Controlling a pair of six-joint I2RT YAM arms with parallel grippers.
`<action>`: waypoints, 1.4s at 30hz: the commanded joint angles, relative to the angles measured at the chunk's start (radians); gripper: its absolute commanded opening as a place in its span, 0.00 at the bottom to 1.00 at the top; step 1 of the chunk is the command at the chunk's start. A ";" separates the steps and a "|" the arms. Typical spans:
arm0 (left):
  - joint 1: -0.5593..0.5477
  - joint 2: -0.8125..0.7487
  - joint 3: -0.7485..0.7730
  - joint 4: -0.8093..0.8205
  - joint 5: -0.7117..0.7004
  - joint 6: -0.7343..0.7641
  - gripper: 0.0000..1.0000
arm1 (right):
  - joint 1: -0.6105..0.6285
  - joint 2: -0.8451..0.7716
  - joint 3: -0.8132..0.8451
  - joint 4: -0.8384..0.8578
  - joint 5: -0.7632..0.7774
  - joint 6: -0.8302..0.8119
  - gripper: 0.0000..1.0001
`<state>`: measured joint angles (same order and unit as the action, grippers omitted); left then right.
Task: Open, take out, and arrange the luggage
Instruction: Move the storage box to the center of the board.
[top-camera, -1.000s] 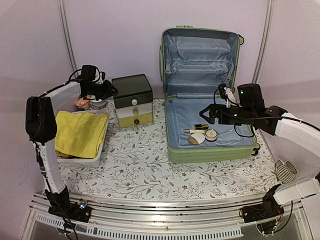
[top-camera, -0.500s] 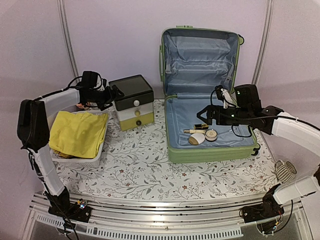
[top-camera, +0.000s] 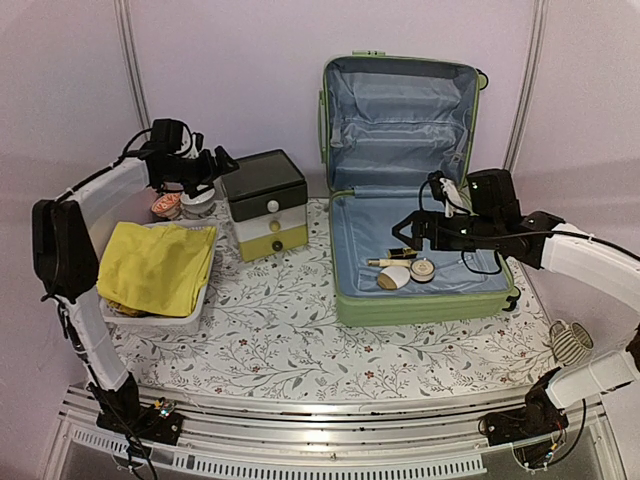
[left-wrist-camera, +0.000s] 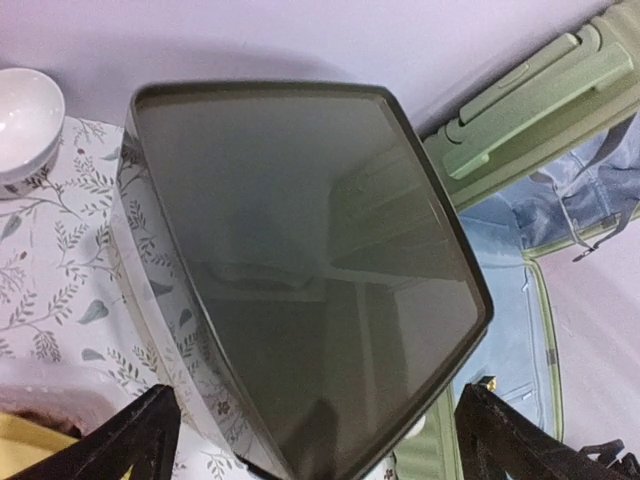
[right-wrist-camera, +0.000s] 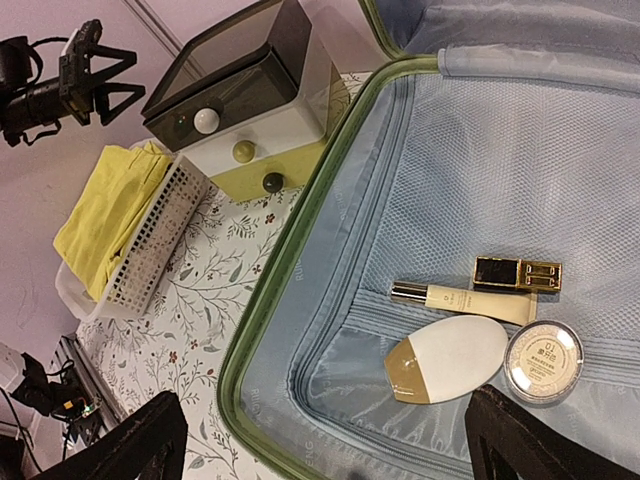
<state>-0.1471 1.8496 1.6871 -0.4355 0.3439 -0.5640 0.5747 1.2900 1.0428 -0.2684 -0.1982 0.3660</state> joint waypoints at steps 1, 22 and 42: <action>0.034 0.168 0.146 -0.108 -0.001 0.054 0.97 | -0.005 0.006 0.035 0.009 -0.014 0.002 0.99; 0.150 0.343 0.182 -0.194 0.276 0.269 0.20 | -0.005 0.025 0.040 0.013 -0.072 0.017 0.99; 0.105 0.127 -0.097 0.109 -0.015 -0.085 0.00 | -0.002 0.138 0.098 0.032 -0.174 0.046 0.99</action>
<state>-0.0151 1.9816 1.6543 -0.3233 0.4576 -0.5514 0.5747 1.4204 1.1065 -0.2527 -0.3485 0.4053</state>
